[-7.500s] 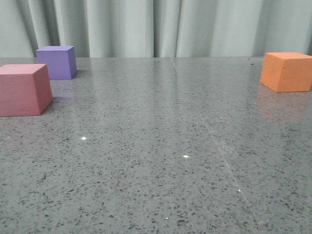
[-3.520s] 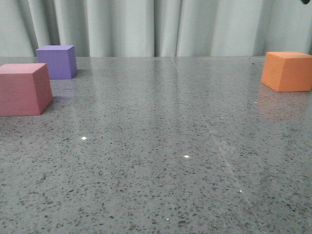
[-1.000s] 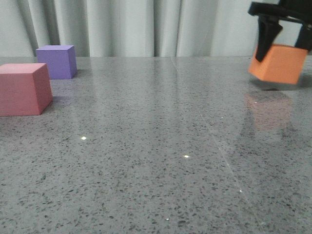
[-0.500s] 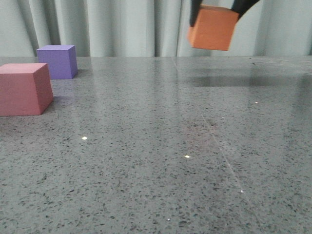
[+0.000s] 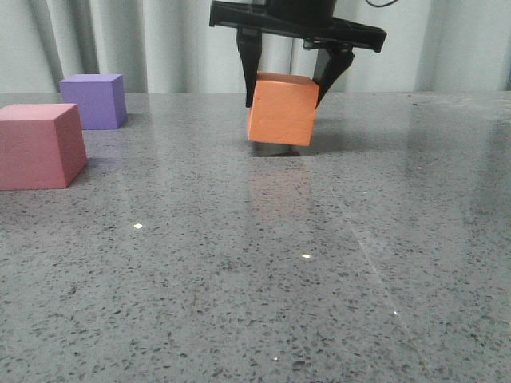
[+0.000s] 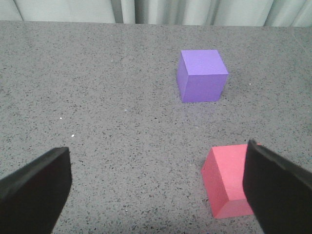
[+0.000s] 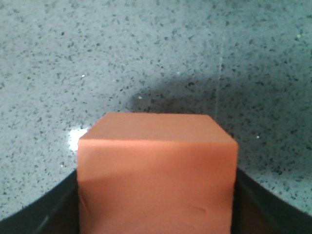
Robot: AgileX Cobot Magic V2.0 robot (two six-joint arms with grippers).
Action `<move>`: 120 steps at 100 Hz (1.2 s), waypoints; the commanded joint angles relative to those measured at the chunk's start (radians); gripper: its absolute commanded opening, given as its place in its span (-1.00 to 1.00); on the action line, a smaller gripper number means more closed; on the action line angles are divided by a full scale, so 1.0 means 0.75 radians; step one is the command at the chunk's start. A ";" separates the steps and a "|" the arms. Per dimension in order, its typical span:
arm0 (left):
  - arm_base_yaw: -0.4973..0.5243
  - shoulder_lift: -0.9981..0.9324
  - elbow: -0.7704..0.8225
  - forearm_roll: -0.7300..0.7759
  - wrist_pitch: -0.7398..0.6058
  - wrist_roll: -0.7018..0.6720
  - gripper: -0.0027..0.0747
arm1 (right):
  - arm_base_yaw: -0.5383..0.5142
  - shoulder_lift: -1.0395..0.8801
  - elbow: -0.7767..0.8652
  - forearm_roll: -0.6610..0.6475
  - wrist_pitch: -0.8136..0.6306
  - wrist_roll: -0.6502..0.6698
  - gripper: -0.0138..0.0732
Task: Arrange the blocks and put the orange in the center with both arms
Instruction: 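Lift the orange cube and carry it toward the table center, then set the orange cube down, open the right gripper and withdraw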
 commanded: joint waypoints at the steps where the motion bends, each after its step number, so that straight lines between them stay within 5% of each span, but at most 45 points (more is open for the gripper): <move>1: -0.001 -0.001 -0.049 -0.012 -0.085 -0.003 0.83 | -0.002 -0.066 -0.042 -0.008 0.016 0.009 -0.38; 14: -0.001 -0.001 -0.049 -0.012 -0.085 -0.003 0.83 | -0.002 -0.044 -0.042 -0.004 0.062 0.009 -0.22; 36: -0.001 -0.001 -0.049 -0.012 -0.085 -0.003 0.83 | -0.002 -0.042 -0.042 0.024 0.080 0.000 0.74; 120: -0.001 -0.001 -0.049 -0.012 -0.085 -0.003 0.83 | -0.002 -0.240 -0.142 0.026 0.110 -0.066 0.63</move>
